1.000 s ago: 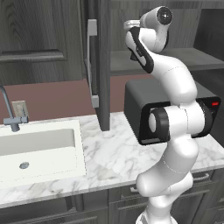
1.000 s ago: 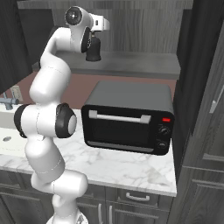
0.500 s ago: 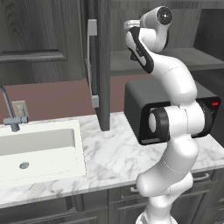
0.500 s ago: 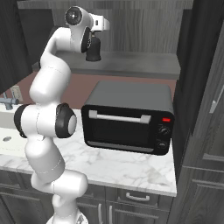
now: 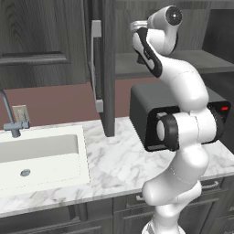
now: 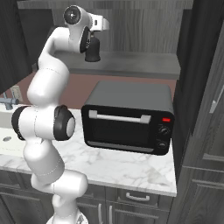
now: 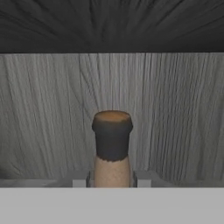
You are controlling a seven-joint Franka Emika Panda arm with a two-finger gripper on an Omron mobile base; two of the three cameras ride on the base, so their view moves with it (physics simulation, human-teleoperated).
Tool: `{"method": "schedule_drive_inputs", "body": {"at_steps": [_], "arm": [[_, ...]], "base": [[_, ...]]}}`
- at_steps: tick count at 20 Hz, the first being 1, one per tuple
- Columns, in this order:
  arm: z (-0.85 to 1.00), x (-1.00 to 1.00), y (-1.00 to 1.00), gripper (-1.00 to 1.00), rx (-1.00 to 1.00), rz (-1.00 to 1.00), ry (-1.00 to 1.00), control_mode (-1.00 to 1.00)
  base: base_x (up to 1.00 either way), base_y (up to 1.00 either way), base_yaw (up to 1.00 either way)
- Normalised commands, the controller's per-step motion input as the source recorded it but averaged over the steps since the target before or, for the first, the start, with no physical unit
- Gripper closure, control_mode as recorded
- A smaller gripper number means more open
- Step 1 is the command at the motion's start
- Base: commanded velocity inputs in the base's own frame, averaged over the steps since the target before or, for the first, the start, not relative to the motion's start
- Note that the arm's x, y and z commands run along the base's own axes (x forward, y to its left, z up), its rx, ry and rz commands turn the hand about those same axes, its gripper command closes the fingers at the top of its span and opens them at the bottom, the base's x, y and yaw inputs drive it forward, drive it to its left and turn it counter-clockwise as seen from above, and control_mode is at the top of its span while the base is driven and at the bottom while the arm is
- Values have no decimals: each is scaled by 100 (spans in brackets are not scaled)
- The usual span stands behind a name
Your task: Get the candle and the liquor from the cabinet and move them to the dining counter.
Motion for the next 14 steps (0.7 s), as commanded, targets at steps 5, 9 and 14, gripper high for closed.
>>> {"method": "schedule_drive_inputs", "body": {"at_steps": [5, 9, 14], "arm": [[0, -48, 0, 100, 0, 0, -1, -100], [0, -81, -1, 100, 0, 0, -3, -100], [0, -93, -1, 100, 0, 0, -3, -100]], "base": [[0, 0, 0], [0, 0, 0], [0, 0, 0]]}}
